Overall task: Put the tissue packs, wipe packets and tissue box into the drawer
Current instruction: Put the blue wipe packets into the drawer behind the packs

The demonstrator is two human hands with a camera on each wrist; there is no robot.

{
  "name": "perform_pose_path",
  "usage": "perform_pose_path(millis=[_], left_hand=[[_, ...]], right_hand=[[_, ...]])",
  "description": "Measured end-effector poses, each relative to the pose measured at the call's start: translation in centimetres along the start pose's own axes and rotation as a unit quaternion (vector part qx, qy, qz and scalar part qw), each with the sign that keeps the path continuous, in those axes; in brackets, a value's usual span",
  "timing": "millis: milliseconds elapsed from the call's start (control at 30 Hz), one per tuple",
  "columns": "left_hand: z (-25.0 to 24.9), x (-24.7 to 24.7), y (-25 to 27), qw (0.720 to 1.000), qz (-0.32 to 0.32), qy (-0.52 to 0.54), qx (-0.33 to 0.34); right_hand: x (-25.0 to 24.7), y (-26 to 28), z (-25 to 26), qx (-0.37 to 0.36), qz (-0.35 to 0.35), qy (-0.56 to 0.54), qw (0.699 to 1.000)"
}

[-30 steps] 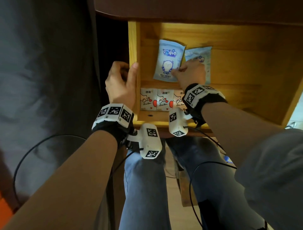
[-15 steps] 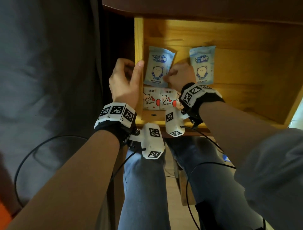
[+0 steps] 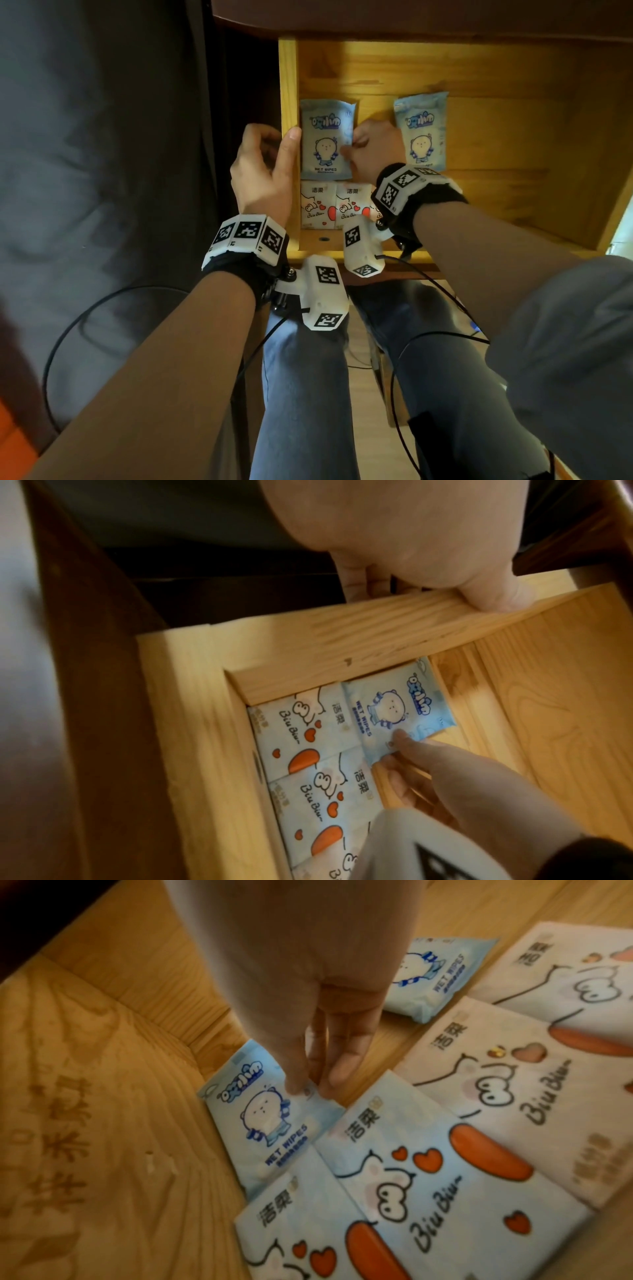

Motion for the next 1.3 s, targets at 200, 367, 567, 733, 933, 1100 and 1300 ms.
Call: perform_pose_path(millis=[200, 367, 567, 733, 933, 1100, 1300], left_hand=[[0.0, 0.1, 0.1, 1.000, -0.003, 0.001, -0.004], [-0.3, 0.2, 0.3, 1.000, -0.006, -0.009, -0.018], [-0.7, 0.3, 0.8, 0.999, -0.013, -0.013, -0.045], [-0.7, 0.5, 0.8, 0.999, -0.017, -0.012, -0.046], [-0.6, 0.7, 0.8, 0.999, -0.014, -0.010, -0.045], [-0.5, 0.7, 0.7, 0.999, -0.008, -0.007, -0.043], [-0.3, 0.7, 0.6, 0.999, 0.003, -0.002, -0.043]], right_hand=[[0.1, 0.2, -0.2, 0.013, -0.008, -0.040, 0.999], [-1.2, 0.9, -0.9, 0.012, -0.077, -0.060, 0.995], [-4.5, 1.8, -2.3, 0.037, -0.207, -0.069, 0.975], [-5.7, 1.4, -4.2, 0.079, -0.262, -0.034, 0.961], [-5.0, 1.2, -4.4, 0.100, -0.215, -0.074, 0.969], [-3.8, 1.3, -3.8, 0.094, -0.174, -0.081, 0.977], [-3.0, 1.1, -3.3, 0.090, -0.153, -0.068, 0.982]])
Point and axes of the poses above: each hand's wrist, its own y-axis away from the middle knuckle, its own x-axis out of the palm, z = x × y, the point moved 1 cm from there along -y, towards the middle knuckle, and after that the axes turned 15 degrees about -y, right-handed, at the moved point
